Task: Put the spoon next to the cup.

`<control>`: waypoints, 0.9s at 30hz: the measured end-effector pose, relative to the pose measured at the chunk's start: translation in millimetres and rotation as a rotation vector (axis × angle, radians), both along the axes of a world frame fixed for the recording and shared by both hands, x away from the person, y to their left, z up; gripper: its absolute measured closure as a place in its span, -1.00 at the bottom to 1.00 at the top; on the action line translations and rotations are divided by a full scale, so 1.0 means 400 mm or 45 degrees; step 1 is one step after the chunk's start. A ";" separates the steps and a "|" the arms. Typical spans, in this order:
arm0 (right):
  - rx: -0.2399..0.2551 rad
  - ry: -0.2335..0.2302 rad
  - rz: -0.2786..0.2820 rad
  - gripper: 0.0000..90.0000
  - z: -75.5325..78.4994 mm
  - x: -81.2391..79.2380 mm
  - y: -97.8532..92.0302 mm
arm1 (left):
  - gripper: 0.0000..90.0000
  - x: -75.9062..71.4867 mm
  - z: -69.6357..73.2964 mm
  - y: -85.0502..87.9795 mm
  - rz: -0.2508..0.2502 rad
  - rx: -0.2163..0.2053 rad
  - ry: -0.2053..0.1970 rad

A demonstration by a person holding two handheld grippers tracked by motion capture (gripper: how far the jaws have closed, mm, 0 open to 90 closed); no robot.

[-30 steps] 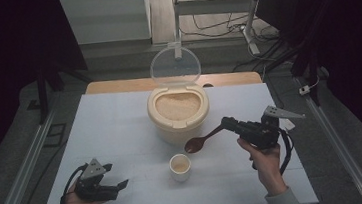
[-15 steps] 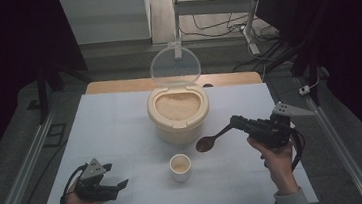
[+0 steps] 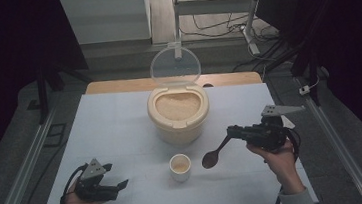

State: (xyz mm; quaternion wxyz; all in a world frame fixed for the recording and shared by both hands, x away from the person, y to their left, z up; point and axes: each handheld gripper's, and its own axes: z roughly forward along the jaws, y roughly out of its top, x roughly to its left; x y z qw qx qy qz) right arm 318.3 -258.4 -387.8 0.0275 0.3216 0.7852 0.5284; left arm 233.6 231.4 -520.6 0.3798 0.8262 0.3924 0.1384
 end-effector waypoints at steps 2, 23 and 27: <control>-0.034 0.022 0.024 0.84 -0.004 0.001 0.008 | -0.62 0.000 0.000 0.000 -0.001 0.000 0.000; -0.249 0.210 0.235 0.84 -0.063 0.022 0.089 | -0.62 -0.002 -0.003 -0.001 -0.017 0.009 0.009; -0.231 0.231 0.231 0.83 -0.073 0.037 0.097 | -0.62 -0.002 -0.004 0.000 -0.016 0.011 0.012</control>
